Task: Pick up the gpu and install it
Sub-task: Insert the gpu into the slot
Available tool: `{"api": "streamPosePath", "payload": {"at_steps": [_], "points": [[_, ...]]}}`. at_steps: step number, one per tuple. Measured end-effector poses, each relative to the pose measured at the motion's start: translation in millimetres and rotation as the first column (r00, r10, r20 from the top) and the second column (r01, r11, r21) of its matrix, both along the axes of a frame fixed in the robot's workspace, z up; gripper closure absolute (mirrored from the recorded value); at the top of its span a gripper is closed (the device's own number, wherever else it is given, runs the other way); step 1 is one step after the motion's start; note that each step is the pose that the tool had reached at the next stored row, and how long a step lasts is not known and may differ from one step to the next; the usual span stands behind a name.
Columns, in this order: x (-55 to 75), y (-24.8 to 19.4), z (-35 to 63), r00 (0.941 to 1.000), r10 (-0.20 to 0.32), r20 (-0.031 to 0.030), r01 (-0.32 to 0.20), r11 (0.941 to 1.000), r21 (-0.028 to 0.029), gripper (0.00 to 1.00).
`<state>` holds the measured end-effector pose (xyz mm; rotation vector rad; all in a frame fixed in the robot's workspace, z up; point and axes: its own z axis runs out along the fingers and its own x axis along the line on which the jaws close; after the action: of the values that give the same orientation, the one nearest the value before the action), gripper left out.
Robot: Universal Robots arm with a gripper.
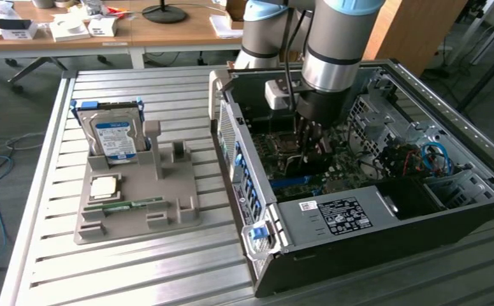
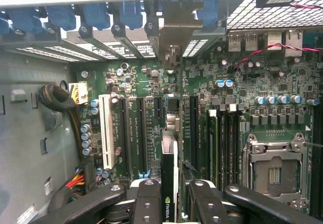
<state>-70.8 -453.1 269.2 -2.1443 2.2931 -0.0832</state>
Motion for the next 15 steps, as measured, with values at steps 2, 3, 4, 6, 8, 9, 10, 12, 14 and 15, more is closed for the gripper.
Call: {"api": "streamPosePath", "payload": {"at_steps": [2,3,4,6,8,9,10,12,14,15], "points": [[0.0,0.0,-0.6,1.0,0.0,-0.0001,0.0,1.0,-0.0001,0.74],[0.0,0.0,-0.9,1.0,0.0,-0.0001,0.0,1.0,-0.0002,0.74],[0.0,0.0,-1.2,1.0,0.0,-0.0001,0.0,1.0,-0.0001,0.74],[0.0,0.0,-1.5,1.0,0.0,-0.0001,0.0,1.0,-0.0001,0.74],[0.0,0.0,-1.5,1.0,0.0,-0.0001,0.0,1.0,-0.0002,0.74],[-0.2,0.0,-1.6,1.0,0.0,0.0,0.0,1.0,-0.0001,0.74],[-0.5,0.0,-1.6,1.0,0.0,0.0,0.0,1.0,0.0,0.74],[-0.8,0.0,-1.7,1.0,0.0,0.0,0.0,1.0,0.0,0.74],[-1.0,0.0,-1.7,1.0,0.0,0.0,0.0,1.0,0.0,0.74],[-1.2,0.0,-1.6,1.0,0.0,-0.0001,0.0,1.0,-0.0001,0.74]]}}
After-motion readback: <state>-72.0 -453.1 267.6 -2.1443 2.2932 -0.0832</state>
